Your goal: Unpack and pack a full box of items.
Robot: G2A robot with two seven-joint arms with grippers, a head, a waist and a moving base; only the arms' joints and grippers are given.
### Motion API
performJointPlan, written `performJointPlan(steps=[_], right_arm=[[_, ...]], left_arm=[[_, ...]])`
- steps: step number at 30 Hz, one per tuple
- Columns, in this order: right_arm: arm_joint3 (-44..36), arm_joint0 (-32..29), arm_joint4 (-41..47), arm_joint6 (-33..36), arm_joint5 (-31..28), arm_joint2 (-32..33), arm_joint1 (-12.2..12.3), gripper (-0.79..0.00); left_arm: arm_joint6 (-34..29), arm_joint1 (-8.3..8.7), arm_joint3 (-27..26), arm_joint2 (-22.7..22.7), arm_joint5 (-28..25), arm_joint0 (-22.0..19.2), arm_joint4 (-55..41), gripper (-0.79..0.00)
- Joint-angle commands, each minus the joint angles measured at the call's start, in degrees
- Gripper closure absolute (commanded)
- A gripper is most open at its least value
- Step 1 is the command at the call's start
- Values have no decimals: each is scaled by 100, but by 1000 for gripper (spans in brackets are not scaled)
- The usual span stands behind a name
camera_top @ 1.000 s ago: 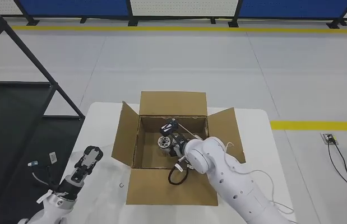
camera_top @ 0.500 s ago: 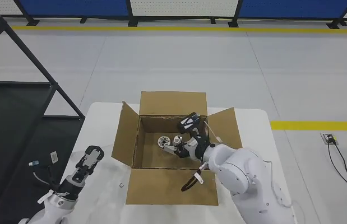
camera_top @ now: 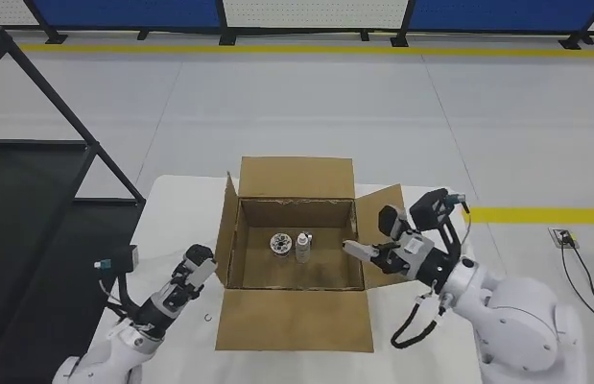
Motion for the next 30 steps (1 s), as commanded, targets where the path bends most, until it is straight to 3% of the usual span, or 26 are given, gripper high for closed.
performJointPlan(steps=[1,6,11,20,30], right_arm=[[44,-129,341,54,-4,430,45,-785],[457,-267,992,474,-112,1118,165,-785],[1372,-12,1540,943,-204,1340,278,-785],[2984,839,1822,1432,-521,833,416,-785],[3224,1321,2929,1790,-1395,222,497,-785]], left_arm=[[-55,-6,34,199,45,-95,110,-785],[-156,-25,186,656,153,-335,373,-785],[-202,-51,394,1058,278,-570,549,-785],[-144,-79,617,1433,458,-809,780,-785],[-40,-86,730,1553,618,-887,893,-785]])
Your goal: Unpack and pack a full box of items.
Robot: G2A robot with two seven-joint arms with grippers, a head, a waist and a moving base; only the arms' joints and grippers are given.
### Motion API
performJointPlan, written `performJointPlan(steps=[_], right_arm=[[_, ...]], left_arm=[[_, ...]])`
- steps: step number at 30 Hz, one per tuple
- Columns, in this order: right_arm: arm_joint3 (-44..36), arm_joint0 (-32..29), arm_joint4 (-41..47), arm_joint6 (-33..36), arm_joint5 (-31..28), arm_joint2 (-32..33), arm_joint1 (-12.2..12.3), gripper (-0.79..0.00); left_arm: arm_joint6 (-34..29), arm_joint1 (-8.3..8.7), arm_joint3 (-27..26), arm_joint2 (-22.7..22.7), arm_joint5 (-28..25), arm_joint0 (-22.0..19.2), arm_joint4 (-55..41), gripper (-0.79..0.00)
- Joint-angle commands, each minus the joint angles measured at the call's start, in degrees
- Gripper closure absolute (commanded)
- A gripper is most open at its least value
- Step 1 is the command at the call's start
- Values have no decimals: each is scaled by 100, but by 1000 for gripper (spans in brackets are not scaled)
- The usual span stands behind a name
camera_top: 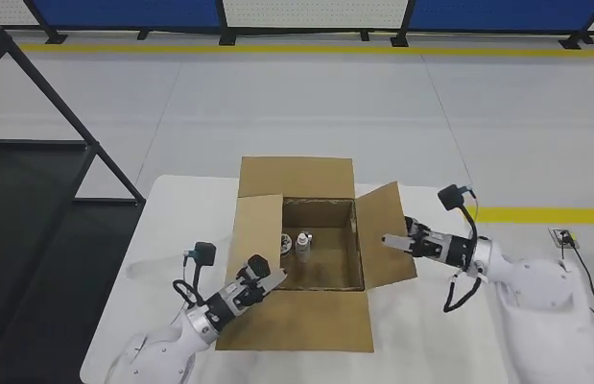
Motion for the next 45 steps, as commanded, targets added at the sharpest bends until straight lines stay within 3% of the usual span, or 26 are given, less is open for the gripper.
performJointPlan(steps=[1,6,20,33,45], right_arm=[[-29,77,359,146,-209,-173,12,-785],[-41,416,483,195,-251,-838,-2,-785],[1019,1431,-609,-1014,-42,-2685,-232,-785],[1305,1585,-1753,-1742,11,-3233,-257,-785],[1193,1592,-2247,-1779,233,-3471,-238,-785]], left_arm=[[19,0,15,18,17,-8,15,-785],[39,-2,75,52,64,-56,13,-785],[58,-21,345,161,253,-319,-83,-785],[-10,-23,582,213,311,-480,-130,-785],[-2,-31,720,274,340,-582,-136,-785]])
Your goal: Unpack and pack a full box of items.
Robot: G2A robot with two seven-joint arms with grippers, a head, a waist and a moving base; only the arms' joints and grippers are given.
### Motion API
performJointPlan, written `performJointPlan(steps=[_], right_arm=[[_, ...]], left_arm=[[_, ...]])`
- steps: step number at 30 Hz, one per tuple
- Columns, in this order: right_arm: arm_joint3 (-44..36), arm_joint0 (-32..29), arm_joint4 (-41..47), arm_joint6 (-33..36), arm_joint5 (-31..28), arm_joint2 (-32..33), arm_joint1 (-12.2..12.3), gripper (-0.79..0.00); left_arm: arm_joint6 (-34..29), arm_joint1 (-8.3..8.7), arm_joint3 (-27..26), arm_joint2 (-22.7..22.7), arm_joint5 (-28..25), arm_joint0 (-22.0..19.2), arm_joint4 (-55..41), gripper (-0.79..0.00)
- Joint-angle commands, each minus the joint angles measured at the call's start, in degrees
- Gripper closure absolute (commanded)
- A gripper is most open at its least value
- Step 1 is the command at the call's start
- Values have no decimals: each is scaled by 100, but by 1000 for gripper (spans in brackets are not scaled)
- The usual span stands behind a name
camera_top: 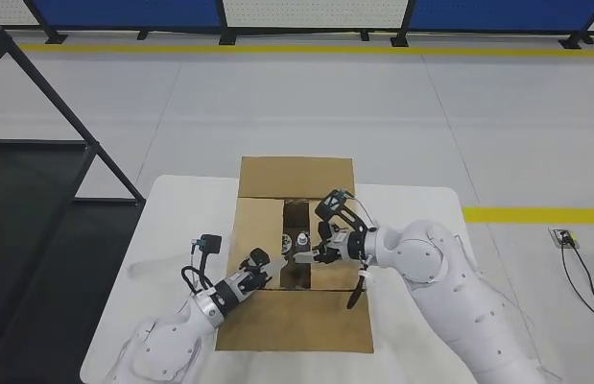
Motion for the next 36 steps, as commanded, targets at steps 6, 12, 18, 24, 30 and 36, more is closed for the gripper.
performJointPlan(steps=[6,12,18,24,30,36], right_arm=[[41,45,45,-3,7,-52,7,-785],[-37,-43,281,-233,-130,155,59,-785],[-177,-172,538,-385,-283,464,143,-785],[-92,-240,746,-627,-312,697,199,-785],[-86,-277,650,-687,-125,773,219,-785],[-63,-299,641,-799,-20,762,213,-785]], left_arm=[[17,4,14,-3,-3,2,28,-785],[-9,24,-182,-70,-206,98,-2,-785],[18,62,-548,-271,-417,300,-29,-785],[-70,139,-979,-800,-715,661,-329,-785],[-537,283,-1226,-1874,-1227,1337,-804,-785],[-1124,392,-1098,-2652,-1607,1836,-1481,-785]])
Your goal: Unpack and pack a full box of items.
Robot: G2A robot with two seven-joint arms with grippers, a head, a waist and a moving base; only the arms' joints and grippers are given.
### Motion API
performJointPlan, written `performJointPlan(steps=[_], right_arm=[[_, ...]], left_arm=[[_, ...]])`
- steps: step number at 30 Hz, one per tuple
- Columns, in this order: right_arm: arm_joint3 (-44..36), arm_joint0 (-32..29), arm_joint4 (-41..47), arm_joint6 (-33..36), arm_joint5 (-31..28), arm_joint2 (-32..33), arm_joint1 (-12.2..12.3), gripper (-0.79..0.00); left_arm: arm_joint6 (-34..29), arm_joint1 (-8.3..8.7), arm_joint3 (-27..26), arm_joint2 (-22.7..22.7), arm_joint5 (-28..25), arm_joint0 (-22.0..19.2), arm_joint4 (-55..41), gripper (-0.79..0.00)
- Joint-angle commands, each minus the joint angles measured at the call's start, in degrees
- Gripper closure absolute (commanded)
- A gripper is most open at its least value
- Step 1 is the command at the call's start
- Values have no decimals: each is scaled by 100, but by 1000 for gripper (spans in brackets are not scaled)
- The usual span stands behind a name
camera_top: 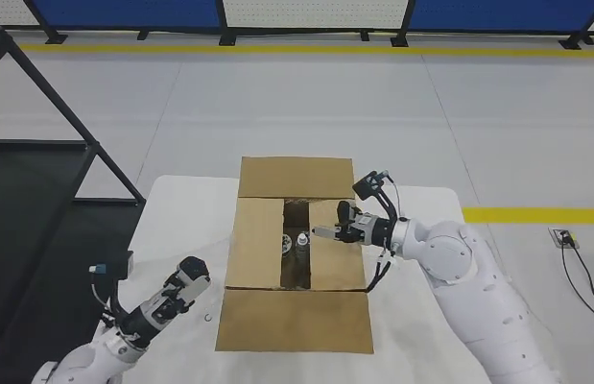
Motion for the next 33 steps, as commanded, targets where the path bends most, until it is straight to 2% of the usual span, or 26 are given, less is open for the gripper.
performJointPlan(steps=[1,4,9,19,22,26,30,33], right_arm=[[126,36,34,-211,232,0,-16,-785],[662,389,98,-499,524,-2,-59,-785],[1937,1126,477,-810,522,-71,-165,-785],[4404,2268,768,-1648,462,-827,-672,-785],[4872,2436,861,-1803,257,-992,-838,-785],[5336,2595,1122,-1606,-308,-1091,-1006,-785],[5665,2724,1425,-1383,-900,-1068,-1102,-785],[5836,2836,1508,-1282,-1099,-1053,-1134,-785]], left_arm=[[-221,33,79,-197,-79,129,-231,-785],[-634,75,122,-288,-170,286,-399,-785],[-1100,131,257,-295,-261,427,-404,-785],[-1664,215,470,-217,-469,584,-765,-785],[-1755,238,506,-204,-500,618,-840,-785],[-1831,260,486,-124,-515,665,-819,-785],[-1982,285,486,21,-518,649,-833,-785],[-2089,301,513,182,-490,576,-789,-785]])
